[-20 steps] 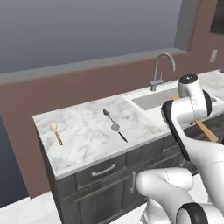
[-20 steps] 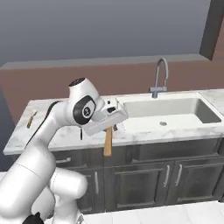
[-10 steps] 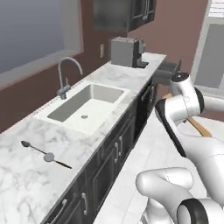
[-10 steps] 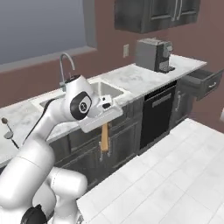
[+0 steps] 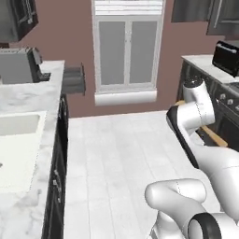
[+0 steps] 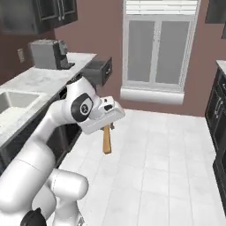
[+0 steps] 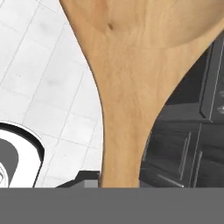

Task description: Organize the utensils by type. Pick up the wooden spoons from the counter and place them in the open cabinet. Then pick up the metallic utensils from the counter and place them in the open drawer.

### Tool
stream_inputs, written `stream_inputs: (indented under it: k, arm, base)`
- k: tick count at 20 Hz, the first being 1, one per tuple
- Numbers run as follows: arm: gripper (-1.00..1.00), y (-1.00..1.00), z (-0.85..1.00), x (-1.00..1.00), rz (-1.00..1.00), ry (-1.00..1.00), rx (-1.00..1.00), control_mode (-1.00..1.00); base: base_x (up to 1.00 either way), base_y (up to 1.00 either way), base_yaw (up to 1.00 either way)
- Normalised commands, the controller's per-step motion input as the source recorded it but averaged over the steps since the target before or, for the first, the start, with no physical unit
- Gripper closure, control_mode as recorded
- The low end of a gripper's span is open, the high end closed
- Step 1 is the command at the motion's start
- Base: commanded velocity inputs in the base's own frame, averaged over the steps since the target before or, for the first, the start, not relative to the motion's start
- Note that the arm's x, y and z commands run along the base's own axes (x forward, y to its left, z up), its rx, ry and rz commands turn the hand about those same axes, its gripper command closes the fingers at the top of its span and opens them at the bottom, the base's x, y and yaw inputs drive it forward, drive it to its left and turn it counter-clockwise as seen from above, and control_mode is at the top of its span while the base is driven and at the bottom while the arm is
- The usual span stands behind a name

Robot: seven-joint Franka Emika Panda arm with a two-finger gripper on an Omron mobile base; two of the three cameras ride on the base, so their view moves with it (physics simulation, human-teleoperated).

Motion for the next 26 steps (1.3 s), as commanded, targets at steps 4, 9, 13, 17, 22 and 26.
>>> stream_inputs:
  k: [4,9,13,17,22,26]
  arm:
    - [1.00,0.00,0.00,0.00,0.00,0.00,0.00,1.00]
    - [1.00,0.00,0.00,0.00,0.00,0.00,0.00,1.00]
    - [1.00,0.00,0.00,0.00,0.00,0.00,0.00,1.00]
    - [1.00,0.00,0.00,0.00,0.00,0.00,0.00,1.00]
    - [1.00,0.00,0.00,0.00,0.00,0.00,0.00,1.00]
    - [1.00,0.00,0.00,0.00,0.00,0.00,0.00,1.00]
  base:
    - [0.09,-0.07,-0.98]
    - [0.13,-0.05,-0.96]
    - [0.34,0.18,-0.85]
    - [0.58,0.65,-0.53]
    - [0.71,0.73,-0.35]
    - [0.88,0.71,-0.26]
